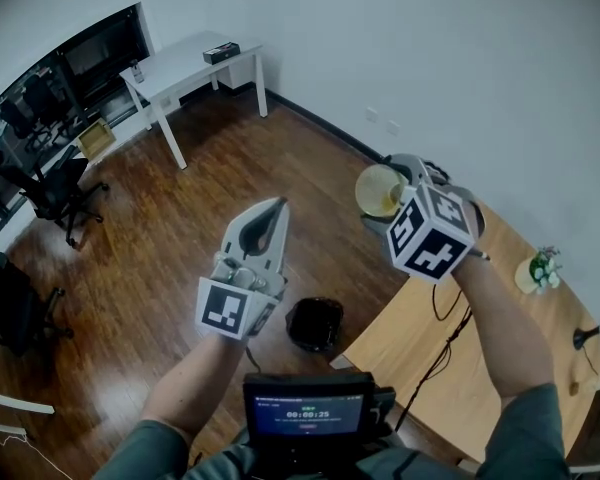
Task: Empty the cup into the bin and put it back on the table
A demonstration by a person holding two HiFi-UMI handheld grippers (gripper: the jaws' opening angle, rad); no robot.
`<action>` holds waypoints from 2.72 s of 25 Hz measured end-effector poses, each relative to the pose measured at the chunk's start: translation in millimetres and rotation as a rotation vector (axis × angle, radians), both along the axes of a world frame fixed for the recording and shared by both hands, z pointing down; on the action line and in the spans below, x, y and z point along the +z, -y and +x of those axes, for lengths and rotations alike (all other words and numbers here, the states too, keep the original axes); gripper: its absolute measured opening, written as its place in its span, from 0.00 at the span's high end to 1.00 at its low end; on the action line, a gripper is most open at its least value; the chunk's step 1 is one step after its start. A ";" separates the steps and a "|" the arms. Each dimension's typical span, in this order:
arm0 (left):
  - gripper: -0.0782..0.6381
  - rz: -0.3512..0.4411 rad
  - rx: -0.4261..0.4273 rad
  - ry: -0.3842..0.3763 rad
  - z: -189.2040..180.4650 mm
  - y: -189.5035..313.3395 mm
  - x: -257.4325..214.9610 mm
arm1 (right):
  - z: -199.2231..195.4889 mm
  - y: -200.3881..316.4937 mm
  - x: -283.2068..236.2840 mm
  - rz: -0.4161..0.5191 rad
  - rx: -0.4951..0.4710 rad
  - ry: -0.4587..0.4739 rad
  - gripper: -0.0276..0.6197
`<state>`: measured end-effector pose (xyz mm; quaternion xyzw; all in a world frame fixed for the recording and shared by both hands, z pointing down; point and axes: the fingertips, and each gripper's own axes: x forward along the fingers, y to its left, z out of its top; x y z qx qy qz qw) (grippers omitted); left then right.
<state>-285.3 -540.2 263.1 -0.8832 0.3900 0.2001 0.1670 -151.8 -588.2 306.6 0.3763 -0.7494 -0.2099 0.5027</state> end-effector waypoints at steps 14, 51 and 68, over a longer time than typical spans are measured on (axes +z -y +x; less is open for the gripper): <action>0.90 0.008 -0.035 -0.005 6.7 -4.1 -1.8 | 8.3 3.2 2.7 0.065 -0.033 -0.198 0.34; 0.90 -0.024 -0.041 0.013 -7.6 -0.4 0.3 | -16.6 11.4 -9.6 0.110 -0.098 -0.439 0.34; 0.90 -0.027 -0.044 0.027 -2.3 0.3 7.8 | -20.4 10.3 -1.0 0.122 -0.147 -0.527 0.34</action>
